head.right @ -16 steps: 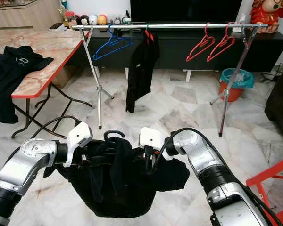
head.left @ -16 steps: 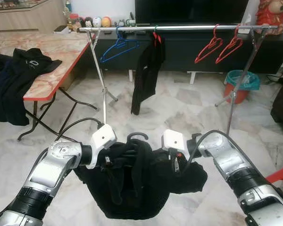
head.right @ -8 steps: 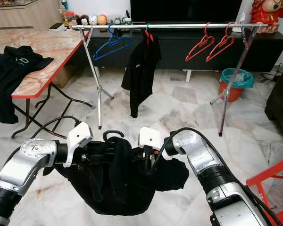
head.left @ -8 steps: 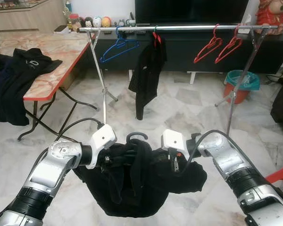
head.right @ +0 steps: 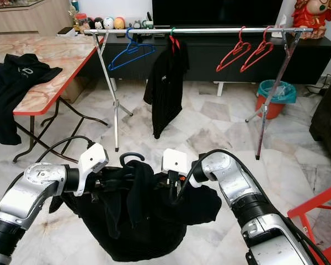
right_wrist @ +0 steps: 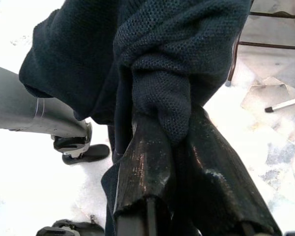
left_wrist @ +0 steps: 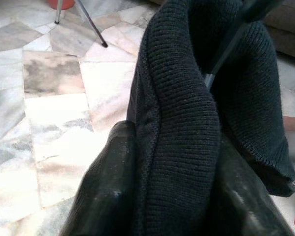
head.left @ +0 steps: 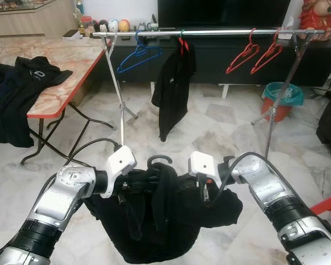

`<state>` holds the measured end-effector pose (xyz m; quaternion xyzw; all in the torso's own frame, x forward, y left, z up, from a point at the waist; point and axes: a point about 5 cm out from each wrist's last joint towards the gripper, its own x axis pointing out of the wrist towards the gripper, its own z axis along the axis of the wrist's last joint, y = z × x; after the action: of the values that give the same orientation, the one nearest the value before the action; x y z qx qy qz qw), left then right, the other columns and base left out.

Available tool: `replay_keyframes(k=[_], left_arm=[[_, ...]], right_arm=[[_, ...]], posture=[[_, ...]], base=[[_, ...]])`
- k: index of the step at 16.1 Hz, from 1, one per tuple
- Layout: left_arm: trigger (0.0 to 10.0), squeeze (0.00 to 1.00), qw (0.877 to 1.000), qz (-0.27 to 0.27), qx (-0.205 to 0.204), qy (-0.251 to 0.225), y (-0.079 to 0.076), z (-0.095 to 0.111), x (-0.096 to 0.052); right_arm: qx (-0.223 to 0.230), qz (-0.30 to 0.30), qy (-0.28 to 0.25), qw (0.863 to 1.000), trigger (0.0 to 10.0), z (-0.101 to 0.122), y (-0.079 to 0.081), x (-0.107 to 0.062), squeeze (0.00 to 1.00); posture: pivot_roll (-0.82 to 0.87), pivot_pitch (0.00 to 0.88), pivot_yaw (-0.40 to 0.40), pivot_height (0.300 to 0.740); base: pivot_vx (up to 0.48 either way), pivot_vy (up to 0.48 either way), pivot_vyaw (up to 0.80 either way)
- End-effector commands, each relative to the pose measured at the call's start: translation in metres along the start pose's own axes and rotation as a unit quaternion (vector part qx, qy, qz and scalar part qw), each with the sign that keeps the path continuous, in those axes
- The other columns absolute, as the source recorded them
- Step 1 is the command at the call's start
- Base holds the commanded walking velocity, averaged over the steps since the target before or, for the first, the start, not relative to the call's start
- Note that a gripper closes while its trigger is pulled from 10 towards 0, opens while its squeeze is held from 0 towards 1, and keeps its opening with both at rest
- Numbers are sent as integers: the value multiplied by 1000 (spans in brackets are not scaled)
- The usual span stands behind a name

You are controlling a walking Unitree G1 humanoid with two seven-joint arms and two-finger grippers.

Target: Hang hanger

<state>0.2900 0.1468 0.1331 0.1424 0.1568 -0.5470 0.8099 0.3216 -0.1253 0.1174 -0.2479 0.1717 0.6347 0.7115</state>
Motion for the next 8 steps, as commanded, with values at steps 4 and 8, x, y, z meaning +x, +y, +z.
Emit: replay_keyframes(k=[4, 8], left_arm=[[0, 0, 1000, -8, -5, 3, -2, -3, -1], [0, 0, 1000, -11, -6, 2, -2, -3, -1]], right_arm=[[-31, -9, -29, 999, 0, 20, -6, -1, 0], [-31, -11, -28, 999, 0, 20, -6, -1, 0]], posture=[[-24, 0, 35, 719], [-23, 0, 35, 719]], base=[[0, 0, 0], [0, 0, 0]])
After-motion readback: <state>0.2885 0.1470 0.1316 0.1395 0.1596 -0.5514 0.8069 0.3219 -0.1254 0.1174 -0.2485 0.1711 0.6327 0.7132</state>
